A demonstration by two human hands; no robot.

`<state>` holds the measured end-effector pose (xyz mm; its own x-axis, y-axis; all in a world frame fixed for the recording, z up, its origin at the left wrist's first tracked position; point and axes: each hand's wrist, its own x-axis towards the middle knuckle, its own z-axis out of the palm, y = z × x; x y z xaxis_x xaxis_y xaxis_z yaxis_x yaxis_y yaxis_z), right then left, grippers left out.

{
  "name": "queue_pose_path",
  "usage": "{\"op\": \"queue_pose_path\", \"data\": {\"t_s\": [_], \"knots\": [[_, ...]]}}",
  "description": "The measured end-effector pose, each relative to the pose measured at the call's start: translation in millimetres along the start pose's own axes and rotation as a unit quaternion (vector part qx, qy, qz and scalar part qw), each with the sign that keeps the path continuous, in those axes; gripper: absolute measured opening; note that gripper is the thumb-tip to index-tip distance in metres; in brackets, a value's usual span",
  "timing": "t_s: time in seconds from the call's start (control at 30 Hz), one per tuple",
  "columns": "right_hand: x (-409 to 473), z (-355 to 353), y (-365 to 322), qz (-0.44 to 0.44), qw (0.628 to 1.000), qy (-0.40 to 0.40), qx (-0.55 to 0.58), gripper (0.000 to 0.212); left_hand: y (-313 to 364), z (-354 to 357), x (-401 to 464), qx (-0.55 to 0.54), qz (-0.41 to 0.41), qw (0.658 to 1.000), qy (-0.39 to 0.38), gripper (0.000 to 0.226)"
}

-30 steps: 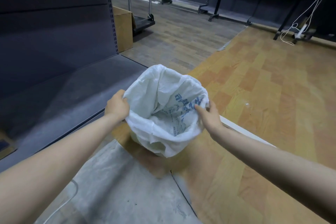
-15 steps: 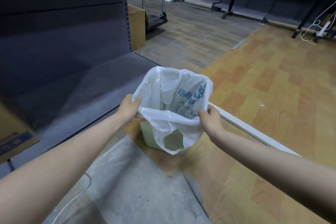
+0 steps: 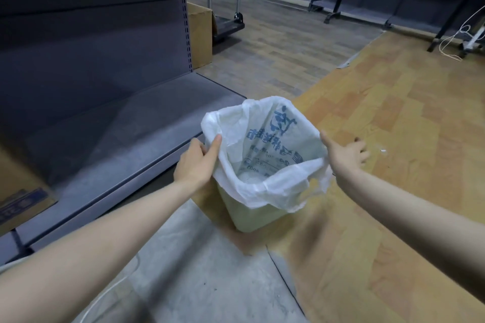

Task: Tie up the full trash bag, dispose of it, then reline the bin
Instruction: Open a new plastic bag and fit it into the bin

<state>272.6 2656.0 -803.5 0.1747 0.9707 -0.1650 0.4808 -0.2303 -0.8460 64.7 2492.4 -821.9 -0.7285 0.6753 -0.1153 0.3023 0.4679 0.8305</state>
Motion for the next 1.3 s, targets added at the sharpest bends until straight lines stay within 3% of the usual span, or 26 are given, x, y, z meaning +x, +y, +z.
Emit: {"op": "queue_pose_path", "data": {"t_s": [0.07, 0.17, 0.23, 0.33, 0.4, 0.47, 0.53, 0.6, 0.67, 0.8, 0.97, 1.1, 1.3], "knots": [[-22.2, 4.8, 8.6, 0.057, 0.998, -0.029, 0.016, 0.098, 3.2, -2.6, 9.1, -0.043, 0.003, 0.999, -0.016, 0.052], [-42.8, 20.5, 18.1, 0.1, 0.978, -0.166, 0.074, 0.091, 5.8, 4.3, 18.4, -0.099, -0.009, 0.992, -0.083, 0.042], [-40.2, 28.6, 12.9, 0.097, 0.972, -0.185, 0.104, 0.075, 7.1, 11.9, 19.1, -0.116, -0.024, 0.988, -0.104, 0.032], [-17.4, 31.3, 0.8, 0.042, 0.983, -0.161, 0.082, 0.04, 11.0, 20.5, 17.5, -0.181, -0.079, 0.97, -0.142, 0.04], [-6.1, 22.9, -13.9, -0.009, 0.986, -0.159, 0.052, 0.012, 17.5, 18.9, 14.0, -0.156, -0.097, 0.973, -0.137, 0.053], [1.7, 12.3, -26.4, -0.059, 0.984, -0.167, 0.022, 0.023, 21.6, 14.3, 18.6, -0.106, -0.114, 0.986, -0.066, 0.074], [10.4, 5.1, -34.2, -0.085, 0.98, -0.182, 0.011, 0.032, 23.9, 8.5, 28.5, -0.061, -0.089, 0.994, 0.007, 0.079], [17.4, 5.5, -37.5, -0.09, 0.976, -0.198, 0.01, 0.028, 26.3, 5.3, 37.1, -0.049, -0.058, 0.997, -0.01, 0.062], [19.2, 11.5, -34.4, -0.084, 0.977, -0.195, 0.028, 0.016, 27.3, 8.4, 42.3, -0.074, -0.041, 0.994, -0.068, 0.026], [16.2, 23.1, -25.0, -0.038, 0.977, -0.191, 0.088, 0.018, 29.6, 15.5, 46.7, -0.086, -0.016, 0.994, -0.065, 0.034], [20.2, 29.8, -21.6, -0.043, 0.98, -0.159, 0.112, 0.03, 39.3, 10.6, 68.1, -0.059, 0.022, 0.995, -0.075, 0.028], [15.4, 47.7, -21.1, -0.056, 0.981, -0.154, 0.103, 0.031, 37.9, 10.1, 84.0, 0.025, 0.02, 0.999, -0.042, 0.039], [24.4, 57.3, -23.3, -0.046, 0.982, -0.137, 0.121, 0.034, 31.0, 14.1, 98.8, 0.011, 0.052, 0.998, -0.019, 0.043]]}}
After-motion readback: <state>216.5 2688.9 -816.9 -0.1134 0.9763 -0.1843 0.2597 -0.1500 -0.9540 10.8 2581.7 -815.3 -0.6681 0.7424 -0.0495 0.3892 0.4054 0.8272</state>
